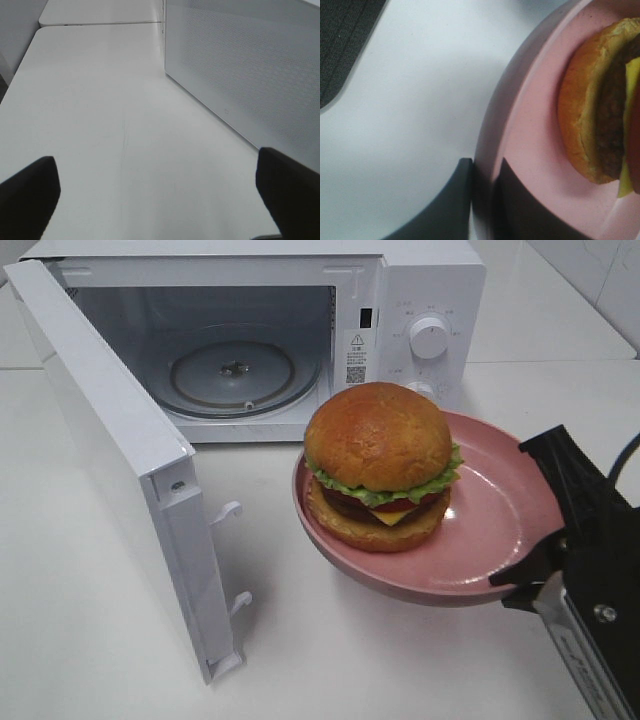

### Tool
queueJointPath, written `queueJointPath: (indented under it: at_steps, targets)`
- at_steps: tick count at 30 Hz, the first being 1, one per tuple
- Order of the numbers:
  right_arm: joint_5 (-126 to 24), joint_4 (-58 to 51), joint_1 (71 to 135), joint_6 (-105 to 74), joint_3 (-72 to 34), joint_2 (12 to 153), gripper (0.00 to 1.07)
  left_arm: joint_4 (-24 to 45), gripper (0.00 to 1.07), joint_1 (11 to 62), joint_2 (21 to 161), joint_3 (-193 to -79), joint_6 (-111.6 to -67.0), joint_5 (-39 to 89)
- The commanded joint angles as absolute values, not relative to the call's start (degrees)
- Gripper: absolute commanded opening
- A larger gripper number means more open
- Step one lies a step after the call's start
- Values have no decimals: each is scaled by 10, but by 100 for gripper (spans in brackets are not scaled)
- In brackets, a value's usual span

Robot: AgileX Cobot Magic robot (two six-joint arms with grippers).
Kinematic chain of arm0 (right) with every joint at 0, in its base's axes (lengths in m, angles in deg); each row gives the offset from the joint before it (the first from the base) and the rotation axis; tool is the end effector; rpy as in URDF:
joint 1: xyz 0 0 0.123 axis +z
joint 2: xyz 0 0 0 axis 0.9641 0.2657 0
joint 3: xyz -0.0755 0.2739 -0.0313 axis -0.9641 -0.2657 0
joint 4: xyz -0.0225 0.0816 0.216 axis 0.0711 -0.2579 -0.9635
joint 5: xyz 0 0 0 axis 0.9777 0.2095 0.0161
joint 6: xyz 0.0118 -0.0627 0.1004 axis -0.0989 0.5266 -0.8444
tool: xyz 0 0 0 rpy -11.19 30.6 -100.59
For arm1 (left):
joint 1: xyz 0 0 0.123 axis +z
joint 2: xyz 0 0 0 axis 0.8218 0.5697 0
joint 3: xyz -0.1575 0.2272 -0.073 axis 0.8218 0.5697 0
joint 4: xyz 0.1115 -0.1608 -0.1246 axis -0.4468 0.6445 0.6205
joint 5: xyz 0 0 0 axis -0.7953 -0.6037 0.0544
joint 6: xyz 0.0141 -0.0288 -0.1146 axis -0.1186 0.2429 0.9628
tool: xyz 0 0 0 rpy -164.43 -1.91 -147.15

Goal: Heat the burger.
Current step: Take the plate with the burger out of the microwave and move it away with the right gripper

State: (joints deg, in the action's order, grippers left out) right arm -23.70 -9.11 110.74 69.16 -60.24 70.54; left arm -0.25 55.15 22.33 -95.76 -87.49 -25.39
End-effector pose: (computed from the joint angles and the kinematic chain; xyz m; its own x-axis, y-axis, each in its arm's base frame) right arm 0.1361 0.1054 0.2133 0.5417 -0.8346 -0.1001 -0.6743 -0.3603 -0.6446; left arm -0.0019 -0.0067 0.2595 -0.4454 0.0049 -0.8953 0.0550 0.9982 -0.0219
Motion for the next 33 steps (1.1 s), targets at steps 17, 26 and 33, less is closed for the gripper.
queueJointPath:
  at_steps: [17, 26, 33]
  targets:
    - [-121, 141, 1106, 335, -626, 553, 0, -1, 100, 554, 219, -955, -875, -250]
    - [-71, 291, 1106, 104, -646, 553, 0, -1, 100, 554, 219, -955, -875, -250]
    - [-39, 342, 1106, -58, -658, 554, 0, -1, 100, 554, 219, -955, -875, -250]
